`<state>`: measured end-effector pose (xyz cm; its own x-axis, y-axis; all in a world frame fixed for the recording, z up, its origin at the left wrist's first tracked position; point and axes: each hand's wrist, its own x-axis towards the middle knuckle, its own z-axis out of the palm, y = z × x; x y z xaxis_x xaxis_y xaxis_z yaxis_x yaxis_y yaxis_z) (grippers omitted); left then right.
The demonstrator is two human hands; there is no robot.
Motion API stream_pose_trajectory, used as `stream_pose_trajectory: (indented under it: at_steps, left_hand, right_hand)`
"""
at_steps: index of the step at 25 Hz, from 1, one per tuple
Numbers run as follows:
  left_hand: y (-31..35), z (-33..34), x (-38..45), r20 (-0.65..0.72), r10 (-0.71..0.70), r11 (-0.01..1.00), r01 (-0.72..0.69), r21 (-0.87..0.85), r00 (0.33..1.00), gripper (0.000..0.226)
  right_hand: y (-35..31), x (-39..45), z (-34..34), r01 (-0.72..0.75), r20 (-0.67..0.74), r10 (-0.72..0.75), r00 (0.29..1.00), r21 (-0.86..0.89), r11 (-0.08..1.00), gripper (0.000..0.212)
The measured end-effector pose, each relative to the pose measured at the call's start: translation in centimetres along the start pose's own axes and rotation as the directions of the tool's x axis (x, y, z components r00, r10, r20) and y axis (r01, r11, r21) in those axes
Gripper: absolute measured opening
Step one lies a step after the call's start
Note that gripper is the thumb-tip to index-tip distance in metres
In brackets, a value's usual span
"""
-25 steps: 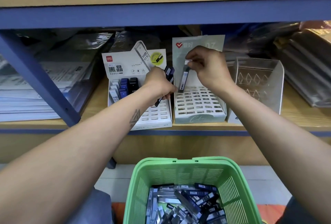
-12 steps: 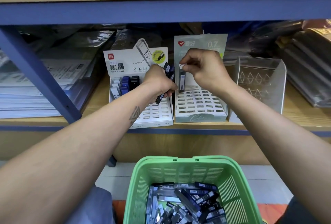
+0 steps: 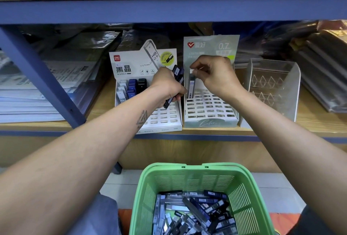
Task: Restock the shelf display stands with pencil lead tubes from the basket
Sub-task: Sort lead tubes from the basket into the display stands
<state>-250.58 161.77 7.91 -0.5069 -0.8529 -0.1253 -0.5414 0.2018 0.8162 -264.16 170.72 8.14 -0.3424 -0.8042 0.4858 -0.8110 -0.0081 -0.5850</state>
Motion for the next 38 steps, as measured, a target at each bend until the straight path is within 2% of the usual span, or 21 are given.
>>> stream_pose_trajectory:
  at_steps: [12, 16, 18, 20, 22, 24, 25, 27, 30, 33, 35, 38]
  left_hand:
    - [-0.3, 0.2, 0.7, -0.011, 0.014, 1.000, -0.014, -0.013, 1.000, 0.023]
    - [-0.6, 0.1, 0.6, 0.004, 0.018, 0.999, -0.018, -0.027, 1.000, 0.022]
    - [-0.9, -0.4, 0.6, 0.042, 0.031, 0.998, -0.028, -0.061, 0.999, 0.021]
    - [-1.3, -1.1, 0.2, 0.097, 0.042, 0.987, -0.026, -0.157, 0.994, 0.027]
    - [-1.7, -1.9, -0.4, 0.204, 0.051, 0.959, 0.010, -0.285, 0.978, 0.027]
    - [-2.3, -2.6, -1.1, 0.311, 0.088, 0.930, 0.034, -0.366, 0.946, 0.021]
    - [-2.6, -3.0, -1.4, 0.338, 0.110, 0.920, 0.033, -0.391, 0.935, 0.020]
    - [-3.4, -3.7, -1.8, 0.353, 0.148, 0.912, 0.010, -0.409, 0.924, 0.020]
    - [-4.5, -4.9, -2.5, 0.348, 0.169, 0.927, -0.029, -0.375, 0.922, 0.018]
    - [-5.5, -6.8, -3.0, 0.329, 0.158, 0.934, -0.032, -0.357, 0.931, 0.027]
    - [-6.1, -8.3, -3.5, 0.349, 0.147, 0.919, 0.003, -0.395, 0.926, 0.028]
    - [-6.7, -10.1, -4.4, 0.393, 0.148, 0.922, 0.017, -0.386, 0.908, 0.044]
  right_hand:
    - [1.0, 0.0, 1.0, 0.057, 0.052, -0.049, 0.997, -0.185, 0.981, 0.027]
    - [0.7, -0.3, 0.8, 0.020, 0.083, -0.003, 0.997, -0.208, 0.978, 0.031]
    - [0.6, -0.5, 0.3, -0.002, 0.046, 0.012, 0.999, -0.221, 0.975, 0.035]
    - [0.0, -0.9, 0.1, -0.052, -0.014, 0.051, 0.999, -0.122, 0.991, 0.034]
    - [-1.3, -1.3, 0.5, -0.199, 0.052, 0.193, 0.980, 0.183, 0.963, 0.021]
    - [-2.8, -1.8, 1.2, -0.363, 0.214, 0.295, 0.931, 0.468, 0.806, 0.010]
    - [-3.4, -2.0, 1.6, -0.410, 0.257, 0.319, 0.912, 0.535, 0.739, 0.010]
    - [-4.4, -2.5, 2.5, -0.450, 0.280, 0.353, 0.893, 0.584, 0.675, 0.012]
    - [-6.0, -2.8, 3.9, -0.480, 0.314, 0.363, 0.877, 0.564, 0.672, 0.013]
    - [-7.4, -2.5, 4.7, -0.502, 0.355, 0.356, 0.864, 0.578, 0.643, 0.015]
    - [-8.3, -2.2, 5.0, -0.517, 0.391, 0.338, 0.856, 0.637, 0.572, 0.015]
    - [-9.4, -1.7, 5.9, -0.512, 0.394, 0.331, 0.857, 0.718, 0.472, 0.010]
